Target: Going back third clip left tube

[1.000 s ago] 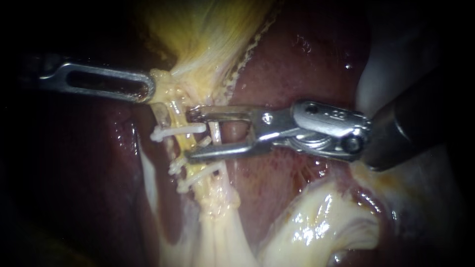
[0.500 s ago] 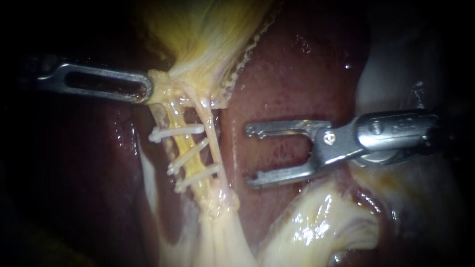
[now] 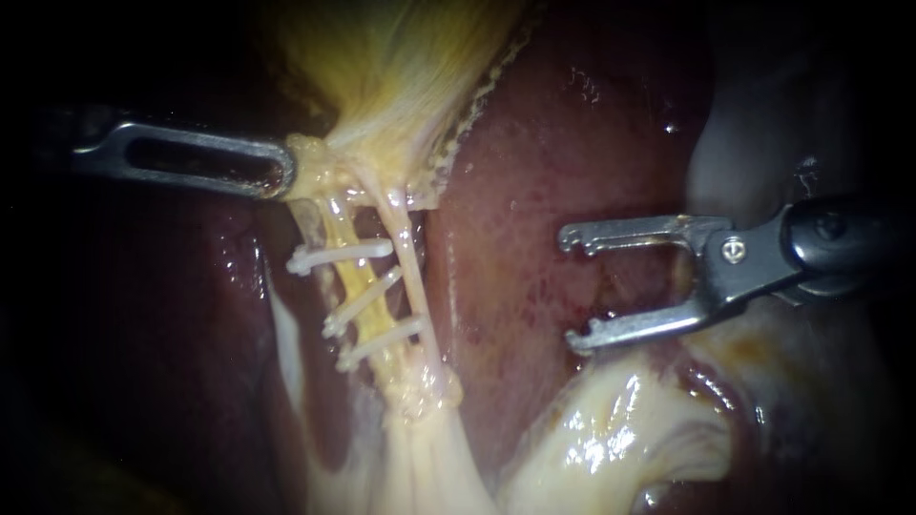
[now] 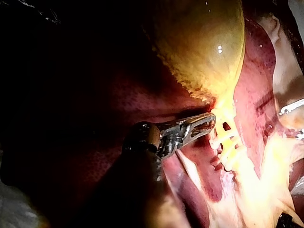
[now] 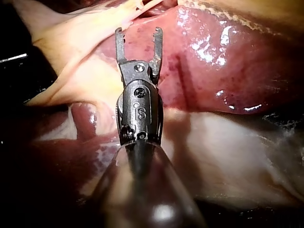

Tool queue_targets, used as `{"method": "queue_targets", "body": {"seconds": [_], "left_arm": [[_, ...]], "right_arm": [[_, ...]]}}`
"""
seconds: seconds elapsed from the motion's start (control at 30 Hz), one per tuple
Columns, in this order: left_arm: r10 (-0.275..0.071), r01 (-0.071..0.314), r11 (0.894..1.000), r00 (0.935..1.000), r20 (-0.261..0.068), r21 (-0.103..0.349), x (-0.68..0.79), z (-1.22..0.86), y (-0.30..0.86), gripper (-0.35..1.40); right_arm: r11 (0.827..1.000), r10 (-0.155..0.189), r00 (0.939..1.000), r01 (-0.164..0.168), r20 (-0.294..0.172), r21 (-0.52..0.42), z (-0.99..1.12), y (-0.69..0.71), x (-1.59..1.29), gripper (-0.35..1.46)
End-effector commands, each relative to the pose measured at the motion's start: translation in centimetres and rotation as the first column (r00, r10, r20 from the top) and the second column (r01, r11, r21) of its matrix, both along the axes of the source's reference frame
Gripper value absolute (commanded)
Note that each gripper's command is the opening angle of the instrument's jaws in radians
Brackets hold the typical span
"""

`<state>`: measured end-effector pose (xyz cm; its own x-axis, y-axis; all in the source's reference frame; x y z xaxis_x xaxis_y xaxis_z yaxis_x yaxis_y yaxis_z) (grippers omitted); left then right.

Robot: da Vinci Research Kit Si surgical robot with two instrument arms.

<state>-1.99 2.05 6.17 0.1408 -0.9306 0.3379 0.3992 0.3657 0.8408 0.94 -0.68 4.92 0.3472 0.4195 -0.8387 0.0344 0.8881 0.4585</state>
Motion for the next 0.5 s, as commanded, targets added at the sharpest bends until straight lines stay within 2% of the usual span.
{"method": "queue_targets", "body": {"seconds": [0.03,0.17,0.33,0.5], "left_arm": [[-0.003,0.003,1.0,1.0,-0.004,-0.002,-0.03,0.02,-0.01,-0.35],[0.0,0.0,1.0,1.0,-0.002,-0.004,-0.16,0.12,-0.06,-0.35],[0.011,-0.011,1.0,0.9999,0.007,-0.001,-0.39,0.3,-0.12,-0.35],[0.023,-0.024,1.0,0.9996,0.017,0.003,-0.52,0.41,-0.18,-0.35]], "right_arm": [[1.0,0.0,0.9999,0.0,0.014,0.001,-0.01,-0.01,0.0,0.5],[1.0,-0.003,0.9992,0.003,0.04,-0.002,-0.03,-0.03,0.0,0.5],[1.0,-0.004,0.9992,0.004,0.04,-0.002,-0.04,-0.05,0.0,0.5],[1.0,-0.003,0.9992,0.004,0.04,-0.002,-0.04,-0.05,0.01,0.5]]}}
